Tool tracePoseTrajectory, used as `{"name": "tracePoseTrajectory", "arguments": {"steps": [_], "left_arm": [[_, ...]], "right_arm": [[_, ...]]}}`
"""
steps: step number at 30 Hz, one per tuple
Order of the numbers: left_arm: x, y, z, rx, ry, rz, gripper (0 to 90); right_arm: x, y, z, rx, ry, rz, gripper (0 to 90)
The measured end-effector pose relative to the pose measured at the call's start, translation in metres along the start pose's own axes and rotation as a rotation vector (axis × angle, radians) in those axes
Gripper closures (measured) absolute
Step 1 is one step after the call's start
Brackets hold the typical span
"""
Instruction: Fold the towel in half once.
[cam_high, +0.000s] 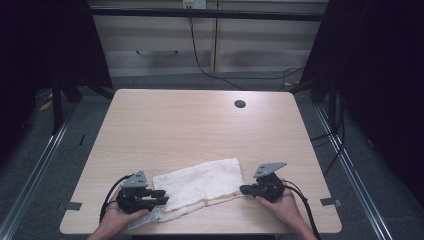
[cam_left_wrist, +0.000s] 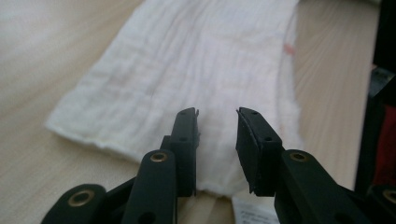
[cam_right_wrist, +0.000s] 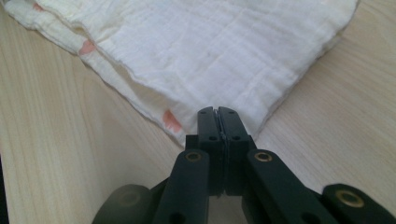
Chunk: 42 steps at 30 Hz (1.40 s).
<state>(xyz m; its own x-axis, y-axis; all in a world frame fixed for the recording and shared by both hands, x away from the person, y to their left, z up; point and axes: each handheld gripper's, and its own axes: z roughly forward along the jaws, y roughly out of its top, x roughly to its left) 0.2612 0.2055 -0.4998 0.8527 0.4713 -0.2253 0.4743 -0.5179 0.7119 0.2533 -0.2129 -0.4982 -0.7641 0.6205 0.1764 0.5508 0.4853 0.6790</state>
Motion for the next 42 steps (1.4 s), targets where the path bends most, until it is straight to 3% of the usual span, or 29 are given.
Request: {"name": "tracePoseTrajectory", "arguments": {"steps": [5,10,12,15,18,22,28,30,35,37,40,42], "left_arm": [[0.005,0.001,0.003,-0.017,0.004,0.003,68.0],[0.003,0.005,0.008,-0.018,0.049,0.034,69.2],[0.003,0.006,0.009,-0.021,0.043,0.024,69.2],[0.004,0.009,0.011,-0.019,0.030,0.015,68.4],[0.001,0.010,0.012,-0.012,0.033,0.024,64.8],[0.001,0.010,0.011,-0.014,0.029,0.020,62.6],[0.007,0.019,0.004,-0.046,0.032,-0.009,60.7],[0.011,0.025,0.004,-0.061,0.032,-0.016,60.7],[0.021,0.038,0.013,-0.070,0.051,-0.018,61.4],[0.026,0.038,0.017,-0.062,0.080,-0.036,61.4],[0.030,0.032,0.021,-0.046,0.089,-0.045,60.6],[0.031,0.030,0.022,-0.045,0.089,-0.054,60.6]], "right_arm": [[0.005,-0.011,-0.011,-0.001,-0.023,0.000,89.2],[0.012,-0.024,-0.024,0.003,-0.050,-0.012,89.2],[0.017,-0.027,-0.028,0.005,-0.063,-0.019,89.2],[0.021,-0.033,-0.033,0.003,-0.019,-0.017,86.7],[0.025,-0.036,-0.040,-0.035,0.009,-0.001,78.9],[0.025,-0.032,-0.050,-0.105,0.000,0.027,71.2],[0.009,-0.007,-0.053,-0.166,-0.031,0.041,65.2],[-0.002,0.006,-0.049,-0.179,-0.035,0.034,65.5],[-0.030,0.030,-0.032,-0.151,-0.057,0.033,68.1],[-0.041,0.035,-0.022,-0.139,-0.057,0.051,66.5],[-0.052,0.036,-0.008,-0.128,-0.049,0.084,64.6],[-0.054,0.036,-0.002,-0.117,-0.042,0.081,64.2]]}}
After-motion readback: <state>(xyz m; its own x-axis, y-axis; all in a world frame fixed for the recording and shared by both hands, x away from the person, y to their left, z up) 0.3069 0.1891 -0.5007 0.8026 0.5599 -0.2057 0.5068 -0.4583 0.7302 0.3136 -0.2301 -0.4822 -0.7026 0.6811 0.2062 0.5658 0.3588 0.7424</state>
